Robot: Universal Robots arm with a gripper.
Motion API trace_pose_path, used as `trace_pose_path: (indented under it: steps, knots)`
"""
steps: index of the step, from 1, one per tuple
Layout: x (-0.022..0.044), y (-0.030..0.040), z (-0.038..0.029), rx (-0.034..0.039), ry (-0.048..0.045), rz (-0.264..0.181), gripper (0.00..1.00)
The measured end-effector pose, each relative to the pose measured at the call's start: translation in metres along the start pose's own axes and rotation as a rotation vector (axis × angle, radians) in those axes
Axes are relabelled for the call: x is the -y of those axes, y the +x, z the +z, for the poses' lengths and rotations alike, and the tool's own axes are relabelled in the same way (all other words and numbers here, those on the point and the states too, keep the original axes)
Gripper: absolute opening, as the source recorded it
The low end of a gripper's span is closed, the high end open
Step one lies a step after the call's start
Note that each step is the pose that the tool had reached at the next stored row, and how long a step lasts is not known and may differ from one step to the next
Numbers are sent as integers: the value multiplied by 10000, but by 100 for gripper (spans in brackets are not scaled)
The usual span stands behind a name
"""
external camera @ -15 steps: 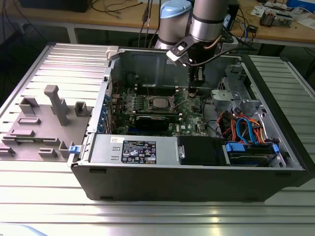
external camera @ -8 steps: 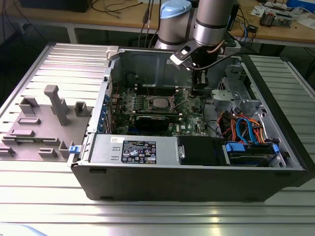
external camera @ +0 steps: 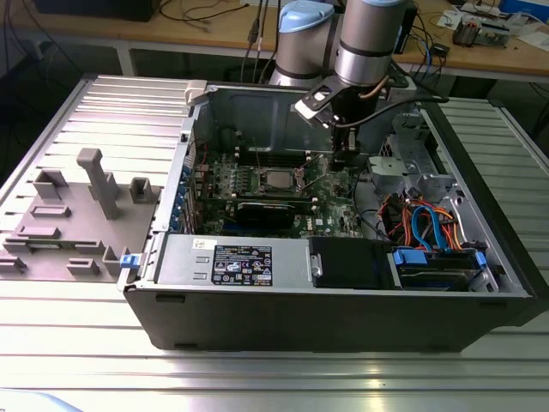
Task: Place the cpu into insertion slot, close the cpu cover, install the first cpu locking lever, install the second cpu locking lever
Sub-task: 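Close the cpu cover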
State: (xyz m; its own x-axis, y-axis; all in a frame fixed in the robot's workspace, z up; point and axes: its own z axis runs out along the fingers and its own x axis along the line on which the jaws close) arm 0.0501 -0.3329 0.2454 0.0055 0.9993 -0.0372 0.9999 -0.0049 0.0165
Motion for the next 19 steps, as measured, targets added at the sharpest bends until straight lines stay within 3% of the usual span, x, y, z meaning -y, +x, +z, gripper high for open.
trace_pose_path:
  steps: [11,19]
  knots:
    - [14,0,4,-2,28,0,11]
    - [105,-1,2,-60,28,-1,11]
